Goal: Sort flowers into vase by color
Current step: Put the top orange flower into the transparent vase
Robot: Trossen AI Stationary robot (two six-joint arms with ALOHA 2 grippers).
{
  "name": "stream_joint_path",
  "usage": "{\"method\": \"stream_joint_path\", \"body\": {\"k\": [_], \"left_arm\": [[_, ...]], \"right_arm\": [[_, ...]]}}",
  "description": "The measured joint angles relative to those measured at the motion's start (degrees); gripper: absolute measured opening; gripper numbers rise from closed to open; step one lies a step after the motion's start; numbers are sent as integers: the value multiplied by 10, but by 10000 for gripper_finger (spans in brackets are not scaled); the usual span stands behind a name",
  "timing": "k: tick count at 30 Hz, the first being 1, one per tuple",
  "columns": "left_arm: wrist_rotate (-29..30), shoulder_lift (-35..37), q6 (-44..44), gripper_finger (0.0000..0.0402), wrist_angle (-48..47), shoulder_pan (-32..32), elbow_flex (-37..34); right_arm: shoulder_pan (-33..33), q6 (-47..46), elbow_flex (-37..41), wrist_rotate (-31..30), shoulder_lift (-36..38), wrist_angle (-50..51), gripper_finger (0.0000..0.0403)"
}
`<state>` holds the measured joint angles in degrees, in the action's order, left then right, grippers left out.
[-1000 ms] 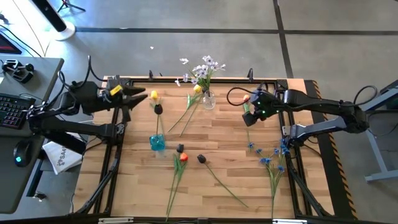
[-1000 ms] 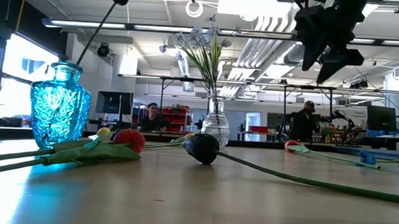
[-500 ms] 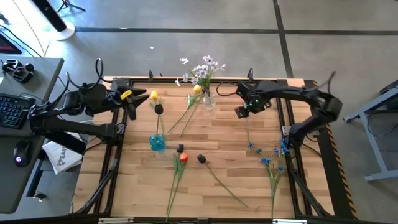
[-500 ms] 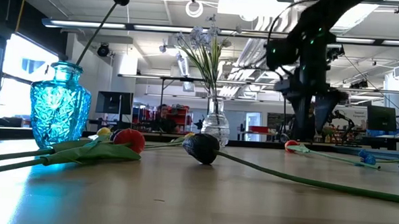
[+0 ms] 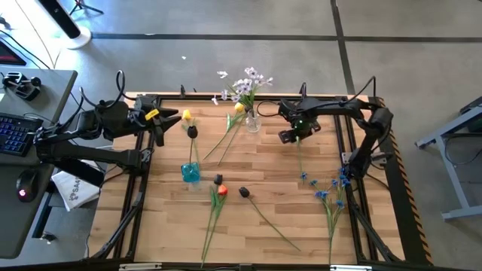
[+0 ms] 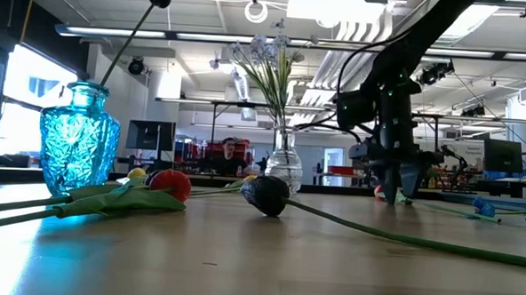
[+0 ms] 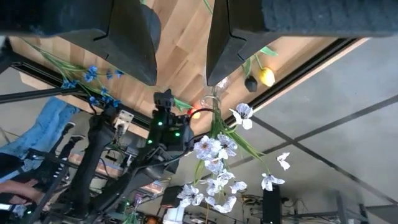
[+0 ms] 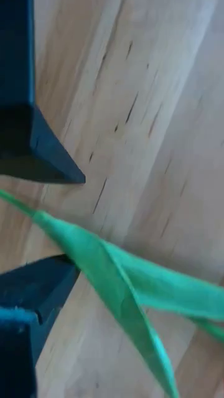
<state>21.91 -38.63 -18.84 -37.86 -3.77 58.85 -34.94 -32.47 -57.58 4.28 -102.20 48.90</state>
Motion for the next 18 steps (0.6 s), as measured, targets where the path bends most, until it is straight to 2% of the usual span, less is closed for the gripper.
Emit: {"method": "stream_joint_path", "body": {"k": [5,8,14,18], "left_arm": [[-14,0,-1,129,0,0,0],[-19,0,-1,129,0,0,0],[-19,0,-1,129,-1,0,0],[-19,0,-1,129,-1,0,0]], "right_arm": [[-4,0,1,3,5,3,65],[-3,0,5,-21,28,11,13],[12,-11,4,-71,142,13,9],[33,-22,4,-99,247,-53,7]]}}
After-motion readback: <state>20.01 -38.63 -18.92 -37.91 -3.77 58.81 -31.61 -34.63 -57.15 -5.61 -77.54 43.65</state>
